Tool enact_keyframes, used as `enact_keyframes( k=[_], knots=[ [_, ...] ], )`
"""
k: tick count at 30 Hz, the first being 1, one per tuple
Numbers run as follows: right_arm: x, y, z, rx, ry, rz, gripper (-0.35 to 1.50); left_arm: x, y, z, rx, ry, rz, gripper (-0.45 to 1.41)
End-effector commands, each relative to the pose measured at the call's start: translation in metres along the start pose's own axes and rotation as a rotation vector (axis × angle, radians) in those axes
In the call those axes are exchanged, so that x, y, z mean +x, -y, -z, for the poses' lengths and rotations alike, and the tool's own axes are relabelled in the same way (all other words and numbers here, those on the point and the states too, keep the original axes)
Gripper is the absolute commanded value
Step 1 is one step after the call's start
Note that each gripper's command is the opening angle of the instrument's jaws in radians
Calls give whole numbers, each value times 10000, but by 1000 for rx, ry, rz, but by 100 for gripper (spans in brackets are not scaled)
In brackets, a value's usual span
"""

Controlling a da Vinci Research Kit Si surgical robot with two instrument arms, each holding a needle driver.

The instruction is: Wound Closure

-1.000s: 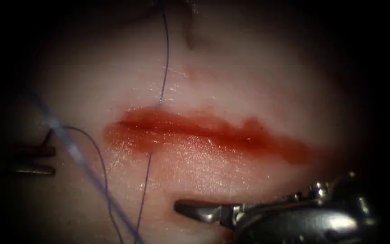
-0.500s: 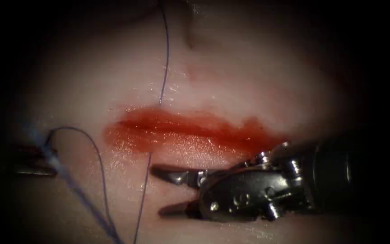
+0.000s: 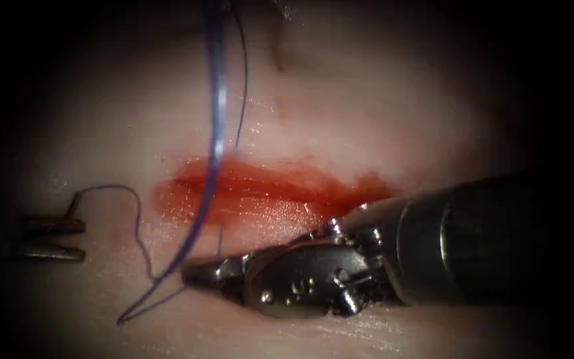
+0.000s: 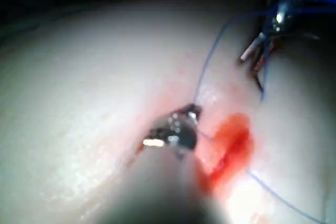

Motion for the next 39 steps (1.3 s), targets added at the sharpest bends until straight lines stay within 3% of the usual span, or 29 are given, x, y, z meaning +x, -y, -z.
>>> enact_keyframes(
  k=[1,10,22,32,35,38,39],
  knots=[
    [-1,12,-6,20,-9,-12,-35,-6,-5,-8,-6,0,3,-38],
    [33,45,6,89,-41,-51,-35,-6,-4,-8,-7,0,3,-38],
    [120,88,11,212,-145,2,-35,-8,-4,-5,-9,0,2,-38],
    [164,87,24,224,-191,-19,-32,-8,-4,-4,-10,0,1,-38],
    [159,78,32,174,-185,-48,61,-8,-4,-4,-10,0,1,-38],
    [149,70,41,142,-160,-95,99,-8,-4,-4,-10,0,1,-38],
    [145,69,44,137,-155,-103,103,-8,-4,-4,-10,0,1,-38]
  ],
)
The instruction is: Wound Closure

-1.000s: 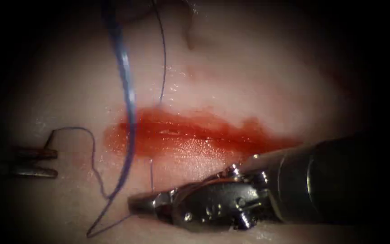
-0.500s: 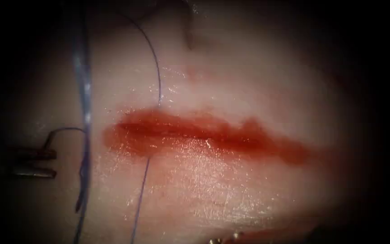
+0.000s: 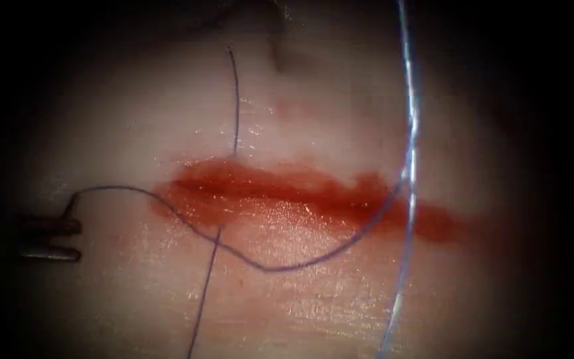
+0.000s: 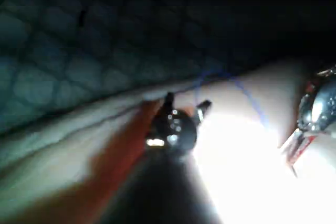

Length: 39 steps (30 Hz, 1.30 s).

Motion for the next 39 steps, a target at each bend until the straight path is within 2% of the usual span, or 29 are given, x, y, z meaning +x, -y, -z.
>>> enact_keyframes(
  k=[1,5,7,12,13,14,16,18,20,26,32,39],
  knots=[
    [-9,3,1,-8,8,-21,106,-6,-5,-8,-4,0,3,-38],
    [-23,-4,22,-24,16,-79,113,-6,-5,-8,-4,0,3,-38],
    [-35,-17,46,-63,49,-97,111,-6,-5,-8,-4,0,3,-38],
    [-62,-59,96,-131,182,-108,113,-6,-5,-9,-4,0,3,-38],
    [-73,-78,115,-170,215,-115,113,-6,-5,-9,-3,0,3,-38],
    [-77,-87,121,-187,233,-130,113,-7,-5,-9,-3,0,3,-38],
    [-84,-104,132,-243,234,-165,108,-7,-5,-9,-3,0,3,-38],
    [-93,-122,139,-341,196,-252,104,-8,-5,-10,-2,0,2,-38],
    [-101,-135,138,-403,169,-367,104,-8,-5,-10,-2,0,2,-38],
    [-124,-163,119,-471,92,-623,96,-9,-5,-11,-1,0,1,-38],
    [-161,-176,83,-488,42,-878,89,-10,-6,-11,0,0,1,-38],
    [-199,-175,54,-461,-14,-1044,89,-10,-6,-11,0,0,1,-38]
  ],
)
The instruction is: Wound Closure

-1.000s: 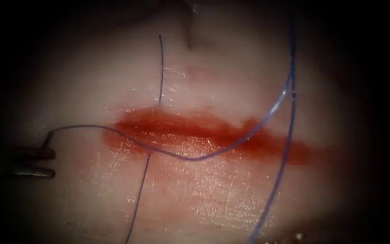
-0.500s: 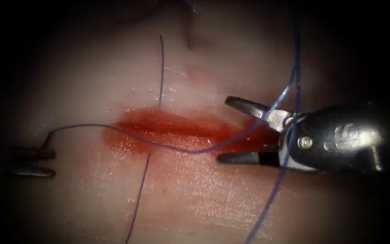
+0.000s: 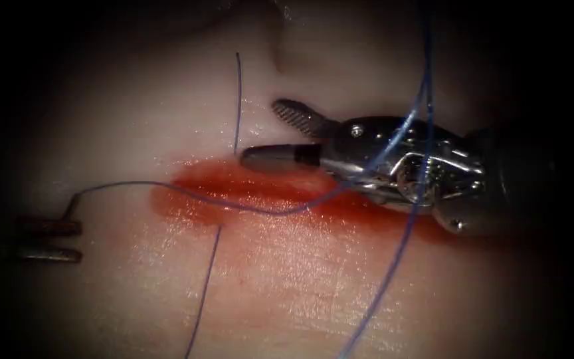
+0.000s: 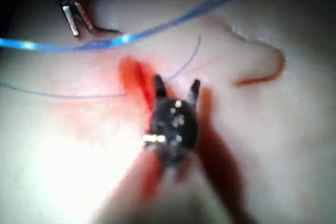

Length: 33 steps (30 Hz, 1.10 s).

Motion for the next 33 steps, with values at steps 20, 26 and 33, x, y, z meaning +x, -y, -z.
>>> enact_keyframes(
  k=[20,26,33],
  knots=[
    [11,-13,-47,57,-28,-72,-35,-6,-5,-8,-4,0,3,-40],
    [50,-15,-31,54,-82,-82,-35,-6,-5,-8,-4,0,3,-40],
    [91,-10,-14,47,-124,-50,-35,-6,-5,-8,-4,0,3,-40]
  ],
)
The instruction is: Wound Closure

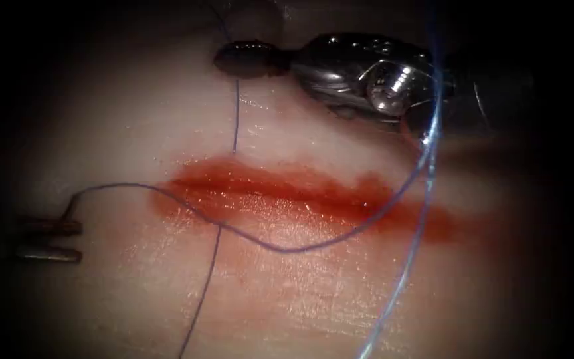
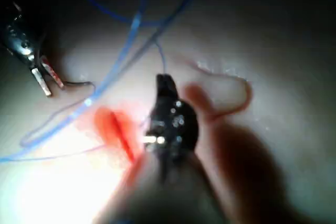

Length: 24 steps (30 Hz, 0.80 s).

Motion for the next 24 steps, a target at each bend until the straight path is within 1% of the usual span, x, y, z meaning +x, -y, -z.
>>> enact_keyframes(
  k=[1,4,5,6,7,9,12,14,16,19,24],
  knots=[
    [-2,6,-7,6,-1,4,-35,-6,-5,-8,-4,0,3,-40],
    [-9,8,-12,13,0,10,-35,-6,-5,-8,-4,0,4,-40],
    [-10,8,-14,12,-1,18,-18,-6,-5,-8,-4,0,4,-40],
    [-13,7,-16,-2,-19,31,80,-6,-5,-8,-4,0,4,-40],
    [-12,6,-16,-17,-25,30,106,-5,-5,-8,-5,0,4,-40],
    [-8,5,-13,-30,-51,43,133,-3,-5,-6,-7,0,6,-40],
    [-4,6,2,-33,-108,52,145,2,-5,-3,-4,0,5,-40],
    [-3,8,16,-38,-116,66,147,9,-5,0,6,0,-7,-40],
    [-6,12,37,-34,-115,77,147,18,-7,1,15,-2,-21,-42],
    [-12,14,70,-22,-114,101,135,33,-7,3,23,-13,-40,-45],
    [-20,7,117,-44,-116,114,132,53,-5,6,45,-19,-61,-45]
  ],
)
